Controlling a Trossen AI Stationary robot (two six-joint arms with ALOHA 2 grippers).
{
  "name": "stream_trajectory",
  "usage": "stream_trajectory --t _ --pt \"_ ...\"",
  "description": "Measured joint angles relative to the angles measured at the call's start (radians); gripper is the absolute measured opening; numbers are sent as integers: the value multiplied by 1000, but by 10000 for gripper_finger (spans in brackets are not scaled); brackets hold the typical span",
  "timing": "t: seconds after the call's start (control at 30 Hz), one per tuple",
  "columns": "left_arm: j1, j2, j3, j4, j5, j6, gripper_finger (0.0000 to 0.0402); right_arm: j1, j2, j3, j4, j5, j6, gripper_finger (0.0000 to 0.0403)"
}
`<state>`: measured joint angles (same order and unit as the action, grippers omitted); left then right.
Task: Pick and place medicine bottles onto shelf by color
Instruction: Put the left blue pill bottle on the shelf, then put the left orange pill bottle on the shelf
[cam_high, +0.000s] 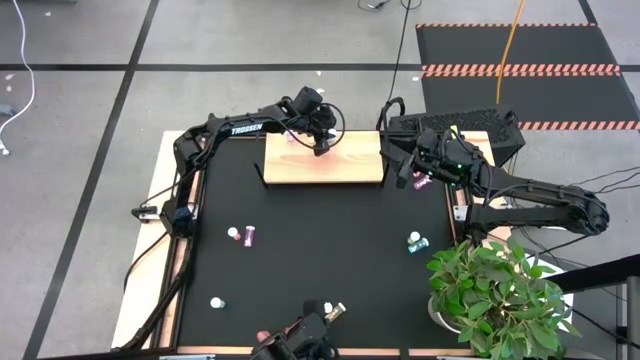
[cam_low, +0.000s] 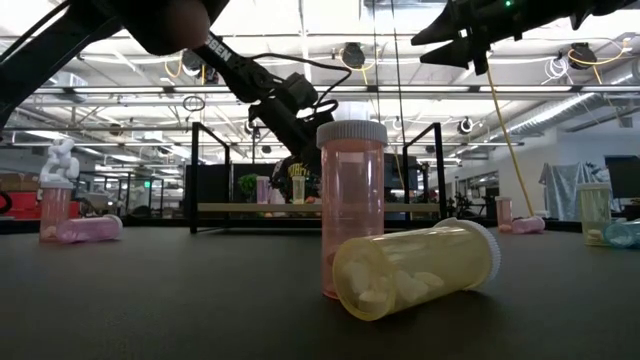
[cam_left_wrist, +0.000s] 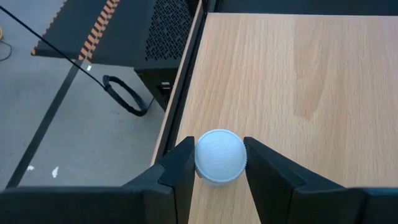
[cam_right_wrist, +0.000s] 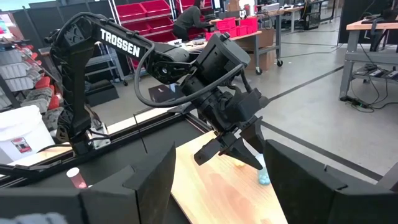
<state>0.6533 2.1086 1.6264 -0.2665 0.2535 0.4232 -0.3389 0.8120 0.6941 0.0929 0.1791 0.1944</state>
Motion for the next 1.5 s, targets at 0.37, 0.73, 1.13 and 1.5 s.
stream_trajectory --t 0.37,0.73,1.13,1.5 --pt "0 -2 0 -1 -2 -14 238 0 0 0 0 -1 17 238" --pt "-7 -141 0 -23 -79 -75 313 0 0 0 0 -2 39 238" --pt "-80 -464 0 -85 -135 -494 283 -8 0 0 8 -262 82 238" --pt "-337 -520 0 -511 -228 -712 215 6 6 0 81 -573 120 215"
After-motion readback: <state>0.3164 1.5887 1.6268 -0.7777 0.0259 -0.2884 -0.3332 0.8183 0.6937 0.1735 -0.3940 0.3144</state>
